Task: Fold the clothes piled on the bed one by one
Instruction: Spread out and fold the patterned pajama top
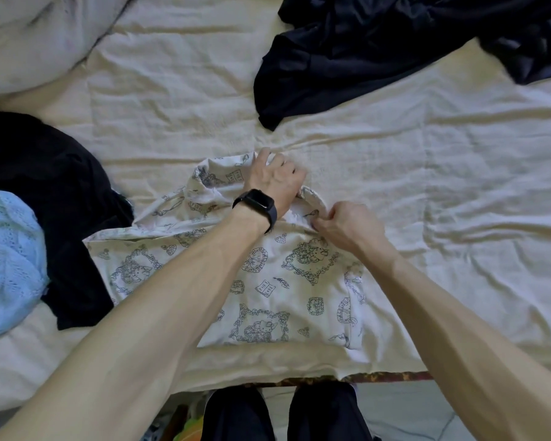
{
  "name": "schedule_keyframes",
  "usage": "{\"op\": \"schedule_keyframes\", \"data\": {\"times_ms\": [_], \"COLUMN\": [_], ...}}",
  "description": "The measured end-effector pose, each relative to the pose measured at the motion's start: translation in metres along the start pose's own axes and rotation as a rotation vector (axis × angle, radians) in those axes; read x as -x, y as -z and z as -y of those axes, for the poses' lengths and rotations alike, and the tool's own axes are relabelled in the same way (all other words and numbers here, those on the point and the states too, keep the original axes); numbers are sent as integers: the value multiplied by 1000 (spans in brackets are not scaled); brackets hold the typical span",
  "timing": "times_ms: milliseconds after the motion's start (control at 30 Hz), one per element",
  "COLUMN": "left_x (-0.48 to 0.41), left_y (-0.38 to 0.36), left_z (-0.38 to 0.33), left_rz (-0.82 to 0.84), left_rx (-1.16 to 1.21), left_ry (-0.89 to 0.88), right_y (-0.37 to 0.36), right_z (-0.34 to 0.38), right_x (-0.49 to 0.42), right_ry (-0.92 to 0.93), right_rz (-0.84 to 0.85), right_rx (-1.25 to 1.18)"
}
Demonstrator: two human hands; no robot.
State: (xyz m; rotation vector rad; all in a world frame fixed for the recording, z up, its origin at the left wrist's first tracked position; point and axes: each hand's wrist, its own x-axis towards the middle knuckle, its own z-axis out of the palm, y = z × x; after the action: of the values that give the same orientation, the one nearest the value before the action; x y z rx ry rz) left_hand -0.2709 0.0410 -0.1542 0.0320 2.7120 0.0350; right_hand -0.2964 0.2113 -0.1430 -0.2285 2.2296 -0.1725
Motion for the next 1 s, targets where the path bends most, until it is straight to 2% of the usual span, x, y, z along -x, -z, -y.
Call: {"op": "schedule_keyframes", "data": {"times_ms": [167,300,433,533,633,700,767,833,900,1000], "left_x": [-1,2,1,6,25,42,61,75,86,98], "left_y": [5,1,-1,-3,-8,-11,-16,-23,-28,-30], "left_z": [0,-5,-7,-11,-11,-12,-14,-18,-24,-25], "left_rz": [22,35,38,-48,-107,-100,-49,-9,2,-71], "left_rx": [-20,-50,-5,83,179,229,260,299,317,336], "left_ry": [7,-4,12,45,79,97,105,93,74,89], "right_y": [8,28,26,11,7,7,9,14,22,21], "right_z": [-3,-20,-42,-37,-32,-32,-32,-33,-34,-31], "right_x": [5,6,4,5,5,5,5,1,-5,-9], "right_ry": [-71,-116,-208,-131,-110,-98,-70,-46,-84,-132], "right_rz": [22,66,-46,-150,-208,-143,-72,-110,-194,-231], "right_rx": [77,-110,-254,-249,-412,-402,-293,-244,-323,-444]}}
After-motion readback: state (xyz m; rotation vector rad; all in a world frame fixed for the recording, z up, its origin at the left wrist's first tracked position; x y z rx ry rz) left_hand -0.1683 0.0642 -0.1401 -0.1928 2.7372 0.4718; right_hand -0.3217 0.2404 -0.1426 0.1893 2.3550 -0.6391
